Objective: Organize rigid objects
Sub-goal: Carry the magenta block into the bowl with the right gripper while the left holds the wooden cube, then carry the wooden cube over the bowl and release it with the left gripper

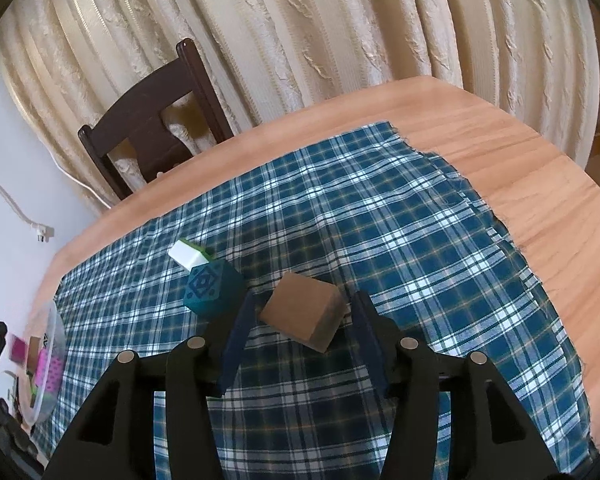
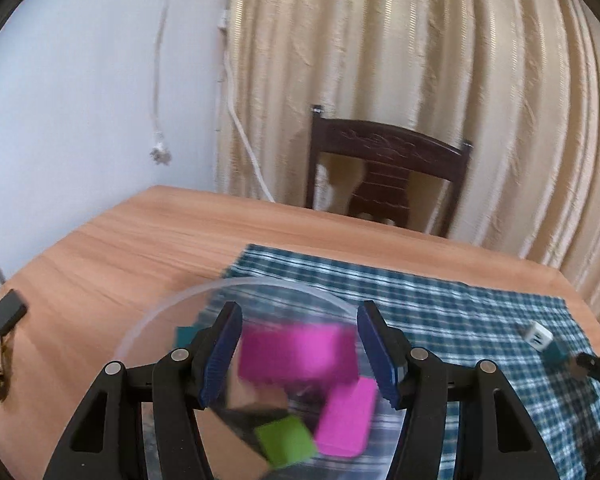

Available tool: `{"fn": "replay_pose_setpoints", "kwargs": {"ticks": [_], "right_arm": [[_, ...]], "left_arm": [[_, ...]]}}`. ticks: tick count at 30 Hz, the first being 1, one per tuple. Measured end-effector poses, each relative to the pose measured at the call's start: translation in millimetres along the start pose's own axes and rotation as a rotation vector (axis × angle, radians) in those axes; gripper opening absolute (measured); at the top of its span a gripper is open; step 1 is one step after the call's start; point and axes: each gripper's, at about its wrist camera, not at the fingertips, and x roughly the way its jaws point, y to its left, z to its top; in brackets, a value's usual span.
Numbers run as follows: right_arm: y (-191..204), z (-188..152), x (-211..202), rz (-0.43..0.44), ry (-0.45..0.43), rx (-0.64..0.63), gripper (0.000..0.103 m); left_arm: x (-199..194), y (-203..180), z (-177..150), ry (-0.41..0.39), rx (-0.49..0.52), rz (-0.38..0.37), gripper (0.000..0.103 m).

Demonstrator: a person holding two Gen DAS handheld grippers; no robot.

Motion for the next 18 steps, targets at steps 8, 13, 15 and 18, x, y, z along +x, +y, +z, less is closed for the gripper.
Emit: {"fn": "replay_pose_setpoints", "kwargs": {"ticks": [8, 13, 15, 18], "right_arm": [[21.9, 1.7, -1.4, 0.033, -0.013, -0.041, 0.064], [31.8, 4.0, -4.1, 0.026, -0.02, -0.097, 0.077], [35.2, 4.3, -6.0, 0.033, -0.03, -0.11, 0.079], [39.9, 5.2, -6.4, 0.039, -0.036, -0.127, 0.08]], "left_arm": [[2.8, 5.5, -1.5, 0.007, -0.032, -0.012, 0.052], [4.9, 3.3, -1.1, 0.018, -0.023, -0.024, 0.045], [4.7, 3.1, -1.2, 0.018, -0.023, -0.024, 0.045], [3.2, 2.8, -1.4, 0.011, -0.022, -0.025, 0.045]]}}
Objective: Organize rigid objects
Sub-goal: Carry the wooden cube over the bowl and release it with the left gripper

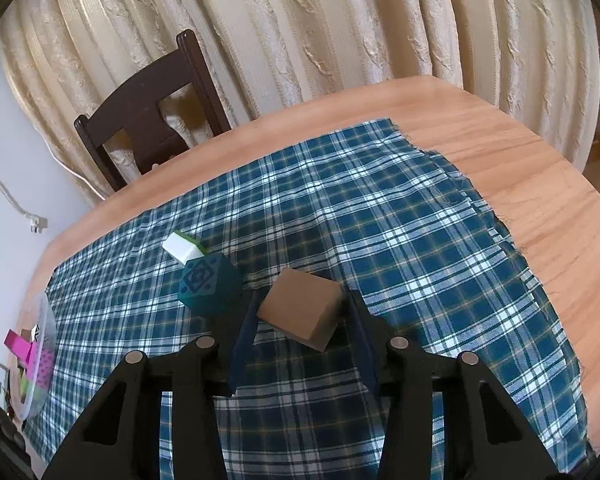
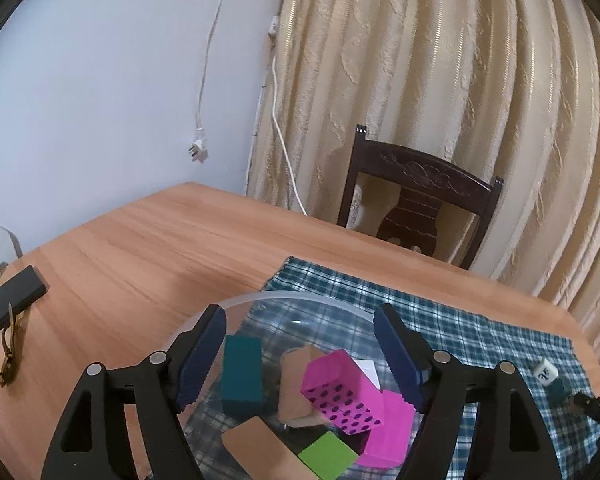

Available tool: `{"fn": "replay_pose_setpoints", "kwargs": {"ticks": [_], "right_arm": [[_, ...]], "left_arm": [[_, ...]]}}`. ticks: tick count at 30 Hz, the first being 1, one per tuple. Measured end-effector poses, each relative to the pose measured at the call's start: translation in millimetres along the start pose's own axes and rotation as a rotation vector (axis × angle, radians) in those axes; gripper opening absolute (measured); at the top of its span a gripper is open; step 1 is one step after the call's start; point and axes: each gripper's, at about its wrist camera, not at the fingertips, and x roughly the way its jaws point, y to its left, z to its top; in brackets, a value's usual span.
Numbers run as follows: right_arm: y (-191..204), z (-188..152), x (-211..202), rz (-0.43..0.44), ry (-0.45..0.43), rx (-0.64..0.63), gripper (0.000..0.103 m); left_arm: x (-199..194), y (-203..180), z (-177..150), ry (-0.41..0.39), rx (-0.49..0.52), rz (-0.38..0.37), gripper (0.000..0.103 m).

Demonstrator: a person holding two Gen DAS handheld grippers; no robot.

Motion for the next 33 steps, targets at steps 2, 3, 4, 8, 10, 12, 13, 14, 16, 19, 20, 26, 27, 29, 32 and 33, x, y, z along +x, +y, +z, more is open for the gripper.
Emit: {"fn": "replay_pose_setpoints", "kwargs": {"ticks": [2, 3, 4, 8, 10, 12, 13, 14, 16, 19, 20, 26, 27, 29, 32, 33], "right_arm": [[2.9, 0.4, -0.2, 0.005, -0.003, -0.008, 0.08], [4.3, 0.7, -0.5, 0.007, -0.005, -0.013, 0.08], [5.0, 1.0, -0.3, 0.009, -0.006, -0.016, 0.08], [10.1, 2.1, -0.9, 0.02, -0.011, -0.032, 0.081], [11.8, 2.7, -1.3, 0.025, -0.014, -0.038, 0.082], [13.3, 2.9, -1.6, 0.031, -0.017, -0.045, 0.083], [14.2, 3.0, -1.9, 0.033, -0.019, -0.05, 0.083], [14.6, 3.1, -1.9, 0.036, -0.021, -0.052, 0.083], [14.8, 3.3, -2.4, 0.044, -0.027, -0.053, 0.084], [14.5, 3.6, -2.6, 0.043, -0.031, -0.053, 0.084], [14.4, 3.6, -3.2, 0.046, -0.035, -0.052, 0.084], [15.6, 3.6, -5.5, 0.05, -0.049, -0.055, 0.086], [15.9, 3.6, -6.0, 0.052, -0.052, -0.056, 0.086], [16.5, 3.7, -7.1, 0.049, -0.055, -0.056, 0.086], [18.4, 3.7, -7.3, 0.044, -0.055, -0.062, 0.086], [19.0, 3.8, -7.0, 0.043, -0.055, -0.065, 0.086]], "left_arm": [[-2.3, -0.3, -0.4, -0.009, -0.001, -0.001, 0.045], [-3.9, 0.0, -0.5, -0.016, -0.002, -0.004, 0.045], [-5.6, 0.6, -0.7, -0.024, -0.005, -0.007, 0.045], [-12.9, 1.6, -1.3, -0.047, -0.004, 0.001, 0.045], [-17.8, 1.7, -1.1, -0.063, 0.006, 0.018, 0.045], [-23.3, 2.7, -1.0, -0.08, 0.015, 0.038, 0.045], [-27.0, 4.0, -1.6, -0.092, 0.02, 0.051, 0.045], [-29.8, 5.8, -2.2, -0.1, 0.022, 0.063, 0.045], [-36.6, 12.7, -4.3, -0.118, 0.024, 0.093, 0.045], [-42.9, 29.9, -9.0, -0.124, 0.018, 0.145, 0.045], [-44.1, 36.0, -10.5, -0.12, 0.015, 0.159, 0.045], [-43.7, 96.7, -20.5, -0.074, -0.05, 0.272, 0.045], [-42.0, 109.1, -22.8, -0.062, -0.064, 0.292, 0.045], [-38.5, 128.7, -26.7, -0.043, -0.091, 0.319, 0.045], [-33.1, 164.0, -36.3, -0.011, -0.145, 0.36, 0.045], [-32.3, 171.7, -39.0, -0.003, -0.156, 0.37, 0.045]]}}
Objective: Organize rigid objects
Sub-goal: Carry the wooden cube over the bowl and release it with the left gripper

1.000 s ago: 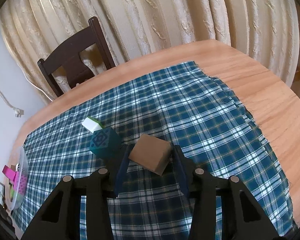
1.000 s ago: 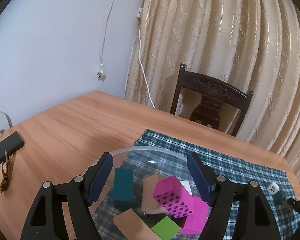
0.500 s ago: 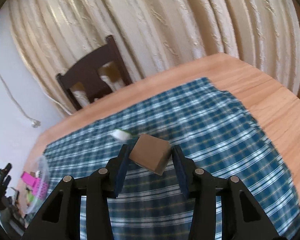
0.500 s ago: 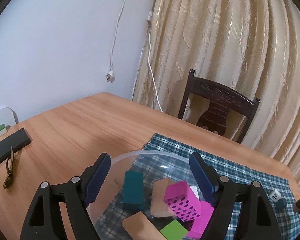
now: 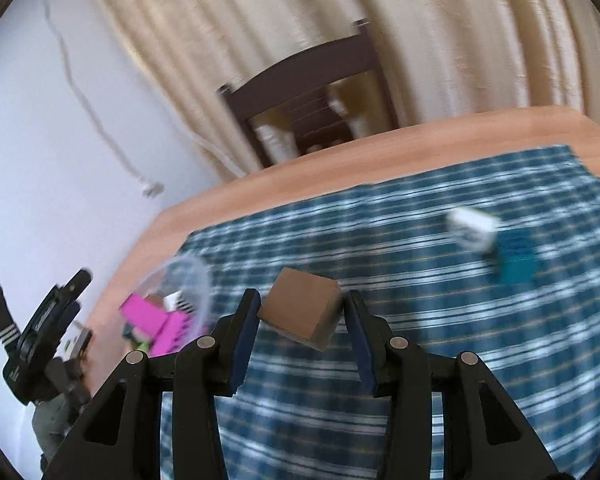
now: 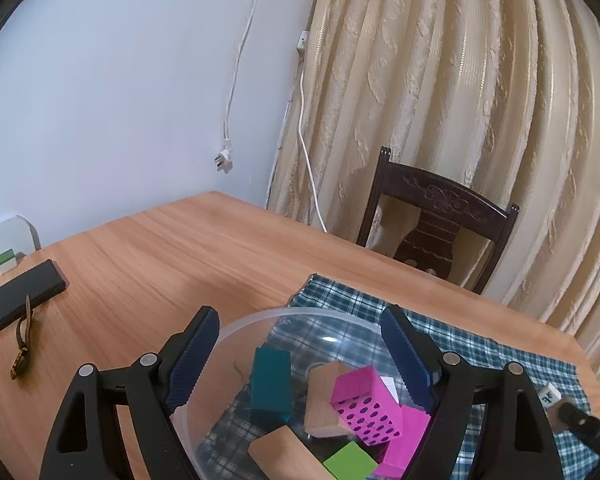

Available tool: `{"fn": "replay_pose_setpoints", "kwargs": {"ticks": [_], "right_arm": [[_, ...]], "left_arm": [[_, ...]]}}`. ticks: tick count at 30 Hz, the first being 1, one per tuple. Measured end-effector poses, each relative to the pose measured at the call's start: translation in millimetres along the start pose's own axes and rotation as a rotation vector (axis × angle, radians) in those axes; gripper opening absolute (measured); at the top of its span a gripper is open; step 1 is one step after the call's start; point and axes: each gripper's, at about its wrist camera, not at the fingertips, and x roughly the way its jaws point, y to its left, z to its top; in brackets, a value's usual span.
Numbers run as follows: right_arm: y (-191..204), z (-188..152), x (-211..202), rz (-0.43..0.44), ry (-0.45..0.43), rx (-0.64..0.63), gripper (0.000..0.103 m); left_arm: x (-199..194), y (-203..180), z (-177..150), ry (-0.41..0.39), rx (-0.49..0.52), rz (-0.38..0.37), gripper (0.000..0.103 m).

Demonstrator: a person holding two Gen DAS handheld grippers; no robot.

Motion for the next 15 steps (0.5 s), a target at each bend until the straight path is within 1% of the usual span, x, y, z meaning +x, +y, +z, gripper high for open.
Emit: {"fn": "replay_pose_setpoints", "kwargs": {"ticks": [4, 9, 11, 13, 14, 15], "right_arm": [[2.5, 0.6, -0.7, -0.002, -0.004, -0.007, 0.086], [6.5, 2.0, -2.0, -0.004, -0.007, -0.021, 0.086], [7.8, 2.5, -2.5, -0.005, -0.009, -0.028, 0.086], [8.6, 2.5, -2.8, -0.004, -0.01, -0.027, 0.086], [9.6, 2.7, -2.8, -0.004, -0.011, -0.029, 0.086], [10.5, 2.8, -2.8, -0.004, -0.011, -0.033, 0.086]], "left_arm": [[16.1, 39.2, -8.5, 0.039, -0.065, 0.056, 0.042], [30.2, 83.0, -21.8, 0.081, -0.151, 0.125, 0.042], [34.6, 95.1, -27.2, 0.096, -0.178, 0.144, 0.042], [35.2, 101.2, -31.8, 0.097, -0.201, 0.149, 0.042], [34.7, 101.7, -32.7, 0.092, -0.206, 0.142, 0.042], [32.9, 98.0, -33.0, 0.08, -0.207, 0.118, 0.042]]}}
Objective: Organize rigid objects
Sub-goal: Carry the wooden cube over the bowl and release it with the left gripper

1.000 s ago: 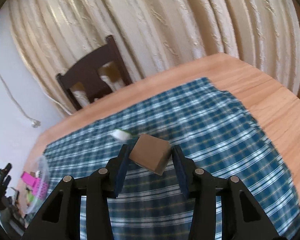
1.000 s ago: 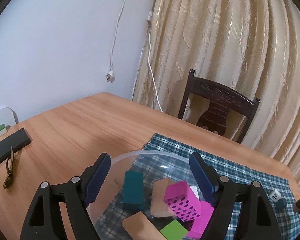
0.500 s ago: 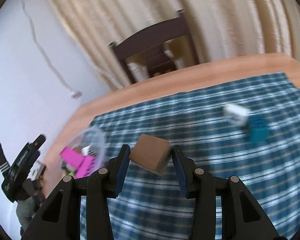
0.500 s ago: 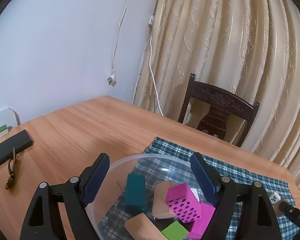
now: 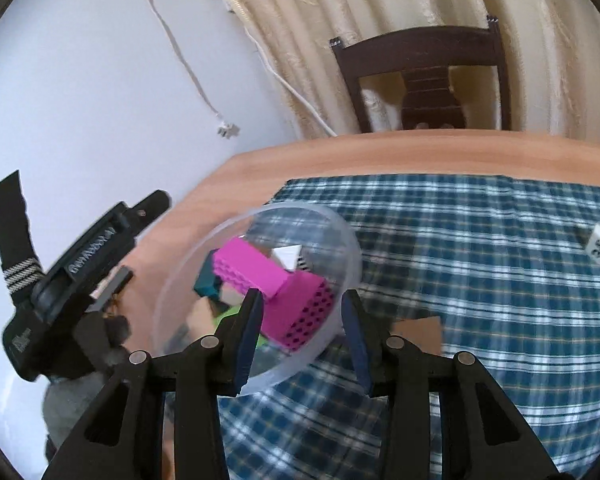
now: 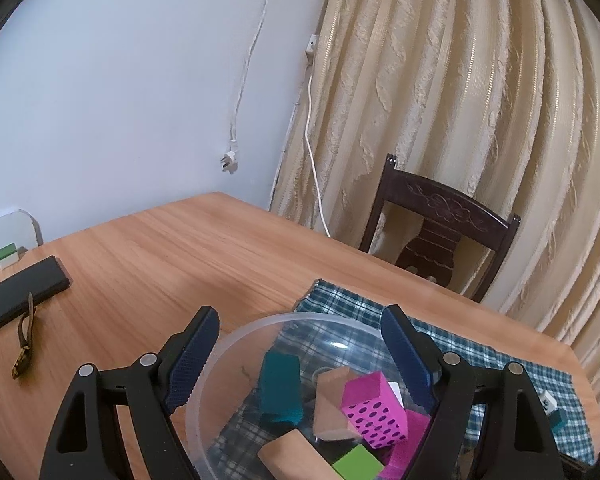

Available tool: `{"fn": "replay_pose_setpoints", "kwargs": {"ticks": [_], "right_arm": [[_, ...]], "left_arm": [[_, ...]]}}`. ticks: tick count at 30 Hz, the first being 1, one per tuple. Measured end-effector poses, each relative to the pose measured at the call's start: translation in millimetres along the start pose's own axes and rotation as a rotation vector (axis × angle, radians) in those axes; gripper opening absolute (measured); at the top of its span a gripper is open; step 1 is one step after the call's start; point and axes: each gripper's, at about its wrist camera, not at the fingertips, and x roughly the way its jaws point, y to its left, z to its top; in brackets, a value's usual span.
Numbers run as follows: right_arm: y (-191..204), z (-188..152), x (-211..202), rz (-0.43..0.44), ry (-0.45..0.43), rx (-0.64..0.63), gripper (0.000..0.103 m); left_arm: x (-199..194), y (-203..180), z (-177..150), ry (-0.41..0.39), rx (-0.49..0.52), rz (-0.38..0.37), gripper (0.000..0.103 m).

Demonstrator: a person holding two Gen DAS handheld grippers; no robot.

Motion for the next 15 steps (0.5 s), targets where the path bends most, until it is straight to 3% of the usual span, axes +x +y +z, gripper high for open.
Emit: {"fn": "replay_pose_setpoints", "kwargs": {"ticks": [4, 8, 10, 15], "right_arm": [[1.5, 0.2, -1.1, -0.004, 0.0, -0.012, 0.086], [0.0, -0.3, -2.7, 0.0, -0.008, -0.003, 0.09], [-0.5, -0.5, -3.2, 0.005, -0.012, -0.003, 0.09], [0.1, -0.4, -2.4, 0.008, -0.01, -0.007, 0.091]], "left_arm": [[-1.9, -24.3, -3.8, 0.0, 0.03, -0.1, 0.043], [2.8, -42.4, -9.1, 0.044, 0.054, -0.131, 0.045], [5.7, -43.2, -11.8, 0.067, 0.041, -0.13, 0.049], [22.6, -35.0, -17.8, 0.111, -0.03, -0.225, 0.049]]}}
